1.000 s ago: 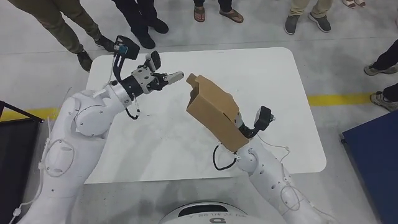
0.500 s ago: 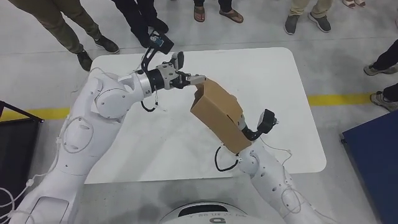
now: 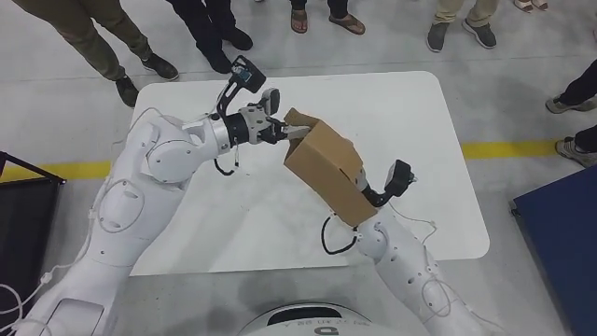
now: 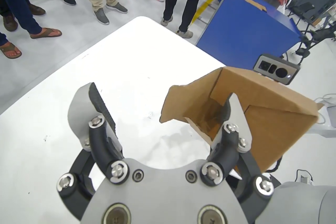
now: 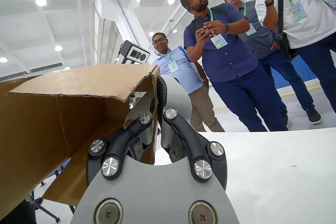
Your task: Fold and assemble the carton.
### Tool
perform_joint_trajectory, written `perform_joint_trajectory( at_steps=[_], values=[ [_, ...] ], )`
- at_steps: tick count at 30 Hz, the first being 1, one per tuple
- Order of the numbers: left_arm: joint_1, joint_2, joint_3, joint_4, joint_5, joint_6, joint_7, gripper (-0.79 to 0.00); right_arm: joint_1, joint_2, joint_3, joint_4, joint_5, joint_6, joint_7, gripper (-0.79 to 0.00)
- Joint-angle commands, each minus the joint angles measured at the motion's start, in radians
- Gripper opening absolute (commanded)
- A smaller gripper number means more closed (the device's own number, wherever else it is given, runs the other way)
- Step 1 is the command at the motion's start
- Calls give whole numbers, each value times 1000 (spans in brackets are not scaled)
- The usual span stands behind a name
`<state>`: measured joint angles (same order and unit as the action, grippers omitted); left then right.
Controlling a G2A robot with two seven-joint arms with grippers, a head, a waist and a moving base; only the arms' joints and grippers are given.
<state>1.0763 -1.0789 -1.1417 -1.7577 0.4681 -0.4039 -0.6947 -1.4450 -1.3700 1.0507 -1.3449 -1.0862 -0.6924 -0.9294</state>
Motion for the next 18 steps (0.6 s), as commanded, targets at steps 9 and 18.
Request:
perform_joint_trajectory(
  at_steps=[9, 18],
  values=[
    [16, 4, -40, -11, -19, 7, 30, 0, -2, -1, 2, -16, -1, 11, 0, -785],
    [70, 1, -67, 49, -391, -54, 47, 0, -5, -1, 1, -28, 22, 6, 38, -785]
  ],
)
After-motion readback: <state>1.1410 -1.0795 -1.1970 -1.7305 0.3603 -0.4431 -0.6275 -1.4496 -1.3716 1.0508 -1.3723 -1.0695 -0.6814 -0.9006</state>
